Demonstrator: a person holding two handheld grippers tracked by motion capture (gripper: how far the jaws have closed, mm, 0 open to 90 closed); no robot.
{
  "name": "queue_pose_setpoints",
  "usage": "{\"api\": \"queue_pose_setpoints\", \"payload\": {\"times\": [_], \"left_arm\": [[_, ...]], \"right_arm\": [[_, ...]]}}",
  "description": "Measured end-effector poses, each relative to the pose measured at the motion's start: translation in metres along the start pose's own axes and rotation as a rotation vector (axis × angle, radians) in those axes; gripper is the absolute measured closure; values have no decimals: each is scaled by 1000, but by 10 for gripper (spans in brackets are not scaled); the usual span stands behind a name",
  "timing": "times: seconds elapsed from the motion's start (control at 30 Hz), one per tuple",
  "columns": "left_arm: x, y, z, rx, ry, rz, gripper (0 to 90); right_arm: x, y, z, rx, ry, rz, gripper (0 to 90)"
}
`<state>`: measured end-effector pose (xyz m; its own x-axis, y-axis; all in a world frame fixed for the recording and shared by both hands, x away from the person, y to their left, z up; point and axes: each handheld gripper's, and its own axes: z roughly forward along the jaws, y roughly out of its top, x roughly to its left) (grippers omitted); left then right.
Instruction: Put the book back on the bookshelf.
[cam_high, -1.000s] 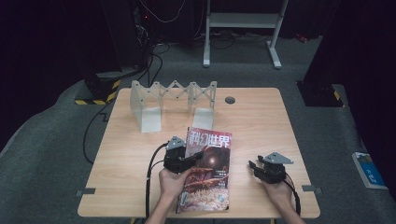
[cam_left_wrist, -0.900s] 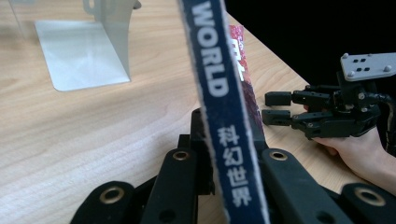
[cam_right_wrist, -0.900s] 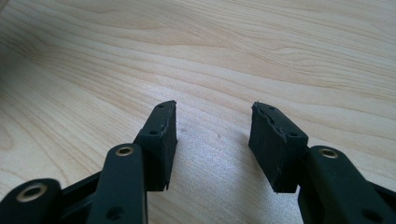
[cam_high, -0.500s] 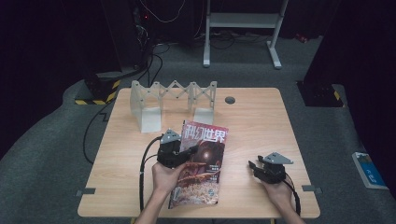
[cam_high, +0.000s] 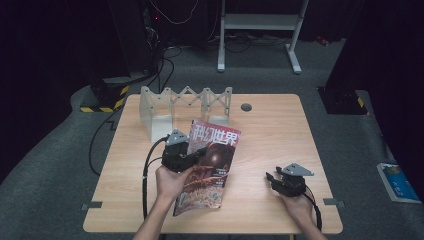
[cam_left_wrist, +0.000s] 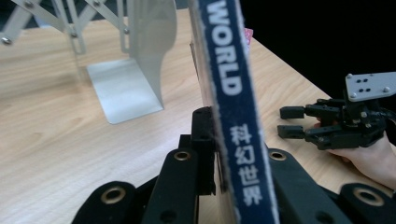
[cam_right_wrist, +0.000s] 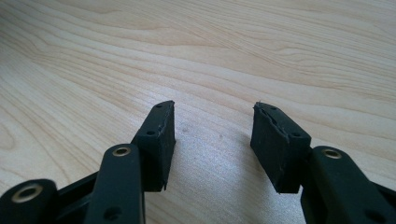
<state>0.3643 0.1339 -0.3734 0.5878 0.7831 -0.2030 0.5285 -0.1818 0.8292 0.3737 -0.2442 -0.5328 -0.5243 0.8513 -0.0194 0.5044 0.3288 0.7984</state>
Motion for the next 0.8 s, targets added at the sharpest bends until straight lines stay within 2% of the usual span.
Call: {"api": "queue_pose_setpoints", "payload": {"times": [0.43, 0.8], "left_arm": [[10, 18, -16, 12, 67, 46, 829], [23, 29, -22, 64, 114, 34, 829]], "right_arm": [[0, 0, 0, 0, 0, 1, 492], [0, 0, 0, -1, 0, -2, 492]]}}
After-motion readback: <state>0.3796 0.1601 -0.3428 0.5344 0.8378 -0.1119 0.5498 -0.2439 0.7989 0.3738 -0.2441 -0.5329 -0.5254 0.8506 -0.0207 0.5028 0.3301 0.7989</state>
